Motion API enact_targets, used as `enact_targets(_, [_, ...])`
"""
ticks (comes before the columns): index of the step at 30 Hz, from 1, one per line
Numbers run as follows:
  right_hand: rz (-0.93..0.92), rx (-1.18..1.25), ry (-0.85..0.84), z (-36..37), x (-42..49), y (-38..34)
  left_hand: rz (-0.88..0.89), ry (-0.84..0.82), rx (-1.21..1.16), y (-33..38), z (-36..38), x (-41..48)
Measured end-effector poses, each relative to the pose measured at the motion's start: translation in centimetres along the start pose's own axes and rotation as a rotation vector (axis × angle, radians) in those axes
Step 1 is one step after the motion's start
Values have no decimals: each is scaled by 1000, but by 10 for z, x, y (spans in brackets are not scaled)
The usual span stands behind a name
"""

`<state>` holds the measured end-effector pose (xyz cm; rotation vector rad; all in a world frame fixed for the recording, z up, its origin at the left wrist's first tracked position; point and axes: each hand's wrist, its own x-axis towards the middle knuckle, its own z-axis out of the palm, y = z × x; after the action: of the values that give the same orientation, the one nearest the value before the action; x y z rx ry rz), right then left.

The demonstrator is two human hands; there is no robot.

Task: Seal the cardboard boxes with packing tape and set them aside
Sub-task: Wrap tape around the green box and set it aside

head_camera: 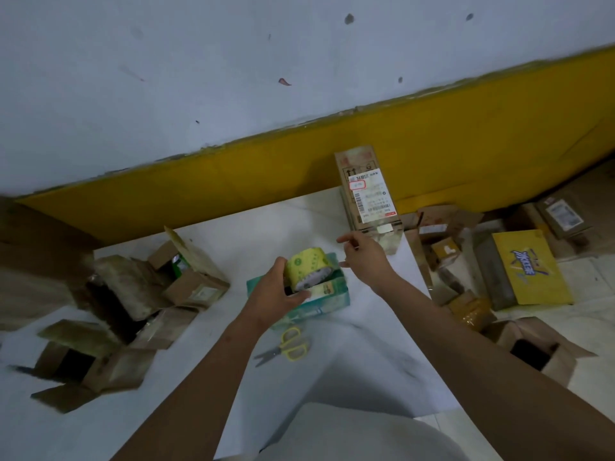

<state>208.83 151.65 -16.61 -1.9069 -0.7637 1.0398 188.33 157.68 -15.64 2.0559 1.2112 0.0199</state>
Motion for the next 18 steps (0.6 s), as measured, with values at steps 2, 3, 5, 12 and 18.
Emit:
enact_targets(2, [-56,-30,16,4,2,-12,-36,35,-57,-6,1,6])
enact_targets(3, [-85,-58,26,5,4,-18,-60,57,-88,-7,-1,8])
enact_targets(5, [-149,-134,51,9,6,-30,-94,96,-127,-10,-3,13])
enact_targets(12, [-65,-182,104,9,9,-17,-64,211,54,-13,14,11])
enact_targets(18, [-62,-181,87,13,3,22,0,184,133,-20,17,9])
